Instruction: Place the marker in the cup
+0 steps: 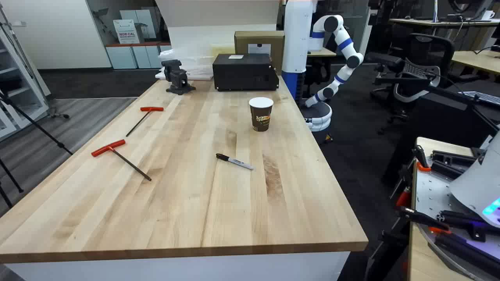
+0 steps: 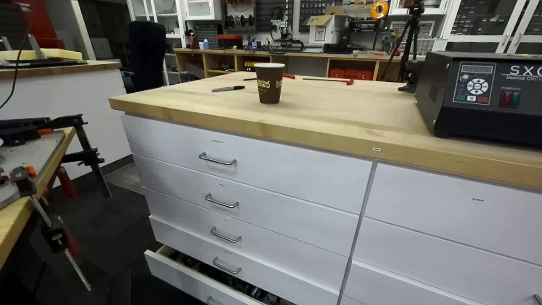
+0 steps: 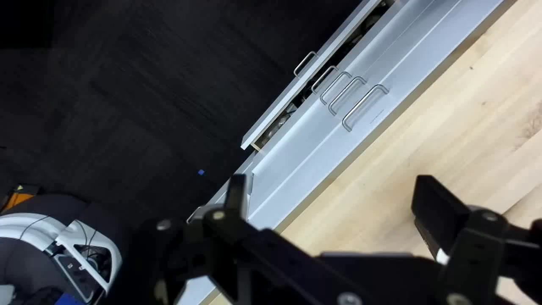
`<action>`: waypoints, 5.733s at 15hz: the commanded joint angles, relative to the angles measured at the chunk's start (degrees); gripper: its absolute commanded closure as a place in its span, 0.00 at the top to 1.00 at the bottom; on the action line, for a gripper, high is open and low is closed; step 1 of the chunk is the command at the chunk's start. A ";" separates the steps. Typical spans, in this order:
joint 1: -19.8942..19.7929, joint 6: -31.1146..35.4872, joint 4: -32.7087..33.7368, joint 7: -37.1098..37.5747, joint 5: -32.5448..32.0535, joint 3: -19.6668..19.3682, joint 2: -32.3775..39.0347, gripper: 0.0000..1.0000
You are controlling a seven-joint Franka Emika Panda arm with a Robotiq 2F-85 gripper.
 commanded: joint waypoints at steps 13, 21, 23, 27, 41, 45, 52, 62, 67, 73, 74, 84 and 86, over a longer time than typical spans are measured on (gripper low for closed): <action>1.12 0.34 -2.54 0.59 1.47 2.10 -0.51 1.00; 11.20 4.54 -13.95 -0.38 10.42 11.59 -2.88 1.00; 14.16 9.82 -15.97 0.52 12.52 14.65 -1.67 1.00; 16.35 12.79 -15.74 0.86 12.61 17.09 0.78 1.00; 23.10 51.93 -15.02 13.87 19.20 26.78 20.45 1.00; 22.33 49.35 -11.60 19.04 2.32 29.55 29.31 1.00; 24.16 49.40 -7.28 20.46 -5.96 27.23 35.05 1.00; 29.68 47.71 -0.30 42.71 -19.54 22.28 40.18 1.00; 33.87 39.47 5.67 45.85 -18.39 20.48 46.57 1.00; 34.15 31.09 15.38 47.50 -12.38 20.14 53.17 1.00; 33.84 31.10 16.62 47.16 -10.82 20.26 53.83 1.00; 29.97 37.59 21.22 42.28 -2.14 17.36 56.04 1.00; 28.39 39.15 20.40 39.69 -0.48 17.80 56.10 1.00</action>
